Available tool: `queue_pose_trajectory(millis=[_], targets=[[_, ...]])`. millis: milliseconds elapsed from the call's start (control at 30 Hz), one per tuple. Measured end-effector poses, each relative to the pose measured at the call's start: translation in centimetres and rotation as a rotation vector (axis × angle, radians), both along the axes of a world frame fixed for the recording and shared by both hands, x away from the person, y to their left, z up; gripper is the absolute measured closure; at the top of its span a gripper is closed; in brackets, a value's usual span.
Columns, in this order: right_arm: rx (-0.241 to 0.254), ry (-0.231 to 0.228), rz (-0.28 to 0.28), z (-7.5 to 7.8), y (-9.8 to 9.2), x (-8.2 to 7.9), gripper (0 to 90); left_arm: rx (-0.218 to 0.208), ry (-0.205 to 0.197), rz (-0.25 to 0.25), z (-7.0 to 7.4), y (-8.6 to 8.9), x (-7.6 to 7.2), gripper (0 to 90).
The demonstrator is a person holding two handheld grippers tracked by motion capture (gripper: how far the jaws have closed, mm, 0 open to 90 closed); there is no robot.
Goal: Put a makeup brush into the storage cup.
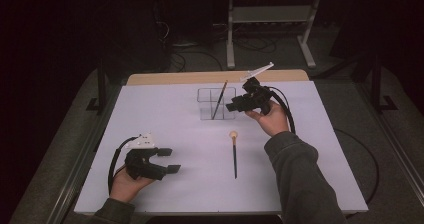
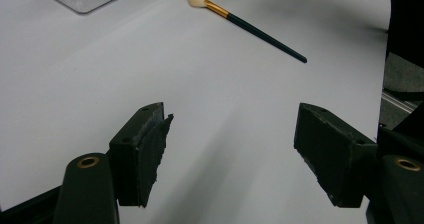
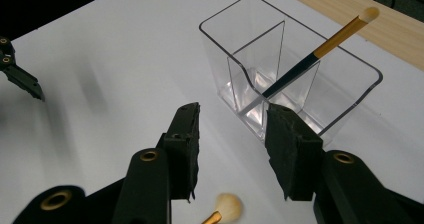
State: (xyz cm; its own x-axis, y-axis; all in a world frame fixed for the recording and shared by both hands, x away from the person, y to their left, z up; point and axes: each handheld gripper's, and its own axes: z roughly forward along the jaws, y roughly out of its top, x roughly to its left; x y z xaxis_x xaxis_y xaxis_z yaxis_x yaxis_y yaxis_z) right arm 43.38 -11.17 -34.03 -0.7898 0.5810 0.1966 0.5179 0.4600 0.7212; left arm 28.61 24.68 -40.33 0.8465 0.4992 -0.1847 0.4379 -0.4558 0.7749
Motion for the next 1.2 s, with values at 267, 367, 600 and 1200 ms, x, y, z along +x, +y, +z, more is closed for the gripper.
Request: queue_pose_trajectory(millis=[267,367,600,1200], targets=[[0.017,0.013,-0.004,0.2,0.0,-0.3,53.6,-0.014,0.002,0.009,0.1,0.5,0.1,28.2],[0.011,0.001,0.003,0.0,0.1,-0.2,52.8,-0.018,-0.004,0.014,0.2,0.7,0.1,28.2],[-0.012,0.001,0.018,-0.2,0.6,-0.9,49.0,-0.020,-0.006,0.011,0.2,0.6,0.1,28.2],[-0.008,0.000,-0.014,0.0,-0.6,-2.4,38.0,-0.021,-0.009,0.011,0.3,0.4,0.1,27.8]])
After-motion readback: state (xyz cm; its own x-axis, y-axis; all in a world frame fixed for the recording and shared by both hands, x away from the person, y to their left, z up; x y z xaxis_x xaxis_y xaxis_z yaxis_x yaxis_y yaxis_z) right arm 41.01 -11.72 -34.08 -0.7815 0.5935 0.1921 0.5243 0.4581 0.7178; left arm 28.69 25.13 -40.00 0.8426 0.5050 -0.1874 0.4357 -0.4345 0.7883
